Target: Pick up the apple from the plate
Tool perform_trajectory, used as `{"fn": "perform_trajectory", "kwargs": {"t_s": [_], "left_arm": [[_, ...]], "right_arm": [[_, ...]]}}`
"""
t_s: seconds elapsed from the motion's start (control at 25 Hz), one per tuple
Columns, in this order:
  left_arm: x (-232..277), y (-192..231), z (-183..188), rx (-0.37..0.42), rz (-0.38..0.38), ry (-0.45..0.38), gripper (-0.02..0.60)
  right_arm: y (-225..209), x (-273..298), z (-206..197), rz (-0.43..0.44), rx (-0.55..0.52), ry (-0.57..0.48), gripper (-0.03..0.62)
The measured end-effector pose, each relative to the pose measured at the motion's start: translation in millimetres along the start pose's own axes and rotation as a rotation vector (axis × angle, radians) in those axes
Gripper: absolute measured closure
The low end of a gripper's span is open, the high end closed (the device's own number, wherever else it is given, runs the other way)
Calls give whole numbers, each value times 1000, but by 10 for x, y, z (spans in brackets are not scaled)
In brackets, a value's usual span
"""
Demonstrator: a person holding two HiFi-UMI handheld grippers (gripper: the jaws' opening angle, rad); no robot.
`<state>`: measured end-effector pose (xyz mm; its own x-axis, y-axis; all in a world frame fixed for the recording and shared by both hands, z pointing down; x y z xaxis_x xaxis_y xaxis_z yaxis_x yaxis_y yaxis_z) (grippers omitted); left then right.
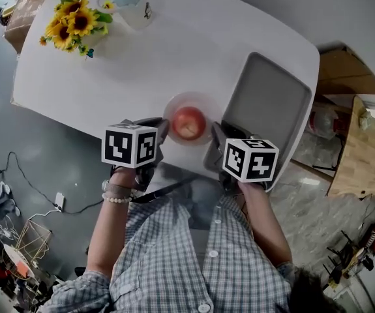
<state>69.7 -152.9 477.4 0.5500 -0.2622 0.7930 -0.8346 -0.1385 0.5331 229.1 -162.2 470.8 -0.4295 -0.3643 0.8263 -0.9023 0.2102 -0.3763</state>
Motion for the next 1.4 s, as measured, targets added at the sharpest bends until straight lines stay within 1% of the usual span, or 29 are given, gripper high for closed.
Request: {"fn": "perform_trajectory", "kwargs": {"t_s": [0.28,0.44,0.6,0.76,0.88,1.24,1.4], "left_arm": [[-167,426,-54,-28,11,10,534],[-175,605,-67,-28,12,26,534],[-153,729,-77,-22,10,43,534],[-122,792,-72,-24,5,52,534],[-83,819,-73,-10,10,65,535],[-26,856,-77,-7,-1,72,535],[-10,855,-76,48,8,60,534]], "right_arm": [[366,287,-27,6,-31,49,516],[477,427,-64,-2,-53,85,517],[527,537,-115,-18,-107,133,517],[539,599,-154,-32,-158,170,517],[529,642,-180,-57,-195,194,516],[524,695,-178,-73,-222,217,516],[541,713,-189,-72,-255,220,516]]}}
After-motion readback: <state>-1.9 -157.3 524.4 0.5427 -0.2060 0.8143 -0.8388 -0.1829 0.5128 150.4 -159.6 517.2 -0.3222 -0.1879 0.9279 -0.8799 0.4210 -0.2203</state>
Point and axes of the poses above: the fingertips, and each gripper's own axes: x forward along the fingers, y to its left, z out of its top, the point moved 2 cm from there along -x, backward along the fingers, and after that the axes turned 1 degree about -z, right-handed, at the moved point
